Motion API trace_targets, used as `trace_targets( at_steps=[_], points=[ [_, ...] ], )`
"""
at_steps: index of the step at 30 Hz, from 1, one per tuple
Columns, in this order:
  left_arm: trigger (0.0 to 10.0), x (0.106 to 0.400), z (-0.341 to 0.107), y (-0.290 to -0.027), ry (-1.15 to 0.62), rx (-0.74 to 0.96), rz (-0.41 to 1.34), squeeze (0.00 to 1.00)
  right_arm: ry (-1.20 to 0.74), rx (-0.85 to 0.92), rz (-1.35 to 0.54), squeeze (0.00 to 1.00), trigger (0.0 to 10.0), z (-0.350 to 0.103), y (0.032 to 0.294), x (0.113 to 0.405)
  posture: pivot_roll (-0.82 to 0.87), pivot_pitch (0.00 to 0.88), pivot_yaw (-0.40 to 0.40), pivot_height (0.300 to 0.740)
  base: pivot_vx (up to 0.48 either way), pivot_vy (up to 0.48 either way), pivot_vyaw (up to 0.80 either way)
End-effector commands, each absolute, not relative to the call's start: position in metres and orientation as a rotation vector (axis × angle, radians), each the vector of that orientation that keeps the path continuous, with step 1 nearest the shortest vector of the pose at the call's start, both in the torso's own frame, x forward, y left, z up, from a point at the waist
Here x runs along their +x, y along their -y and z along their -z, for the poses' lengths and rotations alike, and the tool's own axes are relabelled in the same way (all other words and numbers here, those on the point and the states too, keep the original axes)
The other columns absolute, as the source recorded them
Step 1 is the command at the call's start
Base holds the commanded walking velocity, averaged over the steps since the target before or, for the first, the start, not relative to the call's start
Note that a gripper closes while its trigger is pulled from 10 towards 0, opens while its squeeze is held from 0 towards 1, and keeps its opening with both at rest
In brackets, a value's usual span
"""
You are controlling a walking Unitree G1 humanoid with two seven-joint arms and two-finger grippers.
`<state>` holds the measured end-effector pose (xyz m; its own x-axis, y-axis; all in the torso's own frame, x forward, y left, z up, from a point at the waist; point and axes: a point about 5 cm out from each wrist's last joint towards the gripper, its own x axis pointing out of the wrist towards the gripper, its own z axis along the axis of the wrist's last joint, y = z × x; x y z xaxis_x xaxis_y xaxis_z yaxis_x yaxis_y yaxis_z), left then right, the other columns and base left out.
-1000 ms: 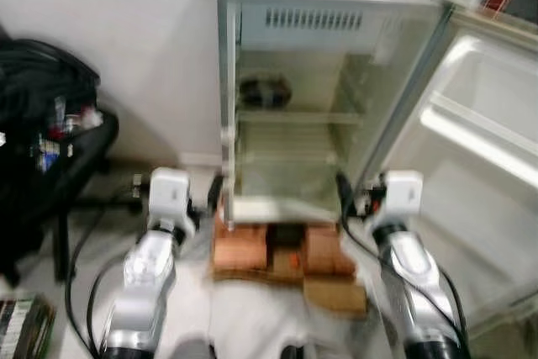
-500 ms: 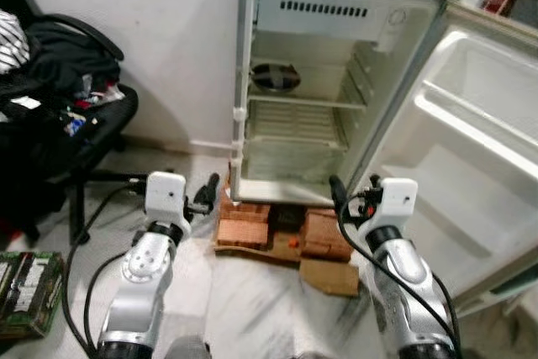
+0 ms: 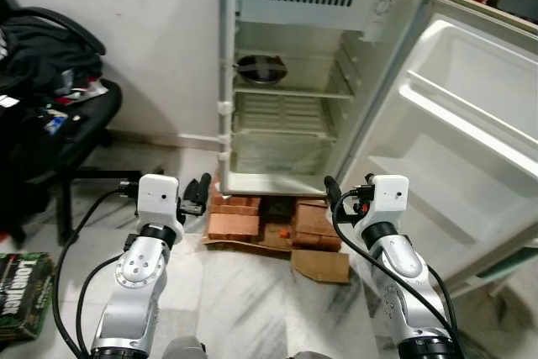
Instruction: Restocking fridge
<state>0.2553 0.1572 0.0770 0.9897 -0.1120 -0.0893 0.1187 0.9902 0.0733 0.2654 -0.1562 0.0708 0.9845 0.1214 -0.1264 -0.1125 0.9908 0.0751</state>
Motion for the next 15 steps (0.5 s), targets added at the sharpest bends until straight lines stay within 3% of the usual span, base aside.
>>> trace_targets(
  at_steps=[1,15],
  points=[
    [10.0,0.2547,-0.0808,-0.1509,-0.067,0.079,0.134,0.0,-0.15,0.032,-0.091,0.0,10.0,-0.0659,0.1637,0.2633,0.06,0.008,-0.08,0.74,0.0,-0.431,0.0],
    [10.0,0.2551,-0.0807,-0.1482,-0.066,0.088,0.154,0.0,-0.139,0.028,-0.125,0.0,10.0,-0.0661,0.1608,0.2623,0.06,0.01,-0.077,0.74,0.0,-0.435,0.0]
  ],
)
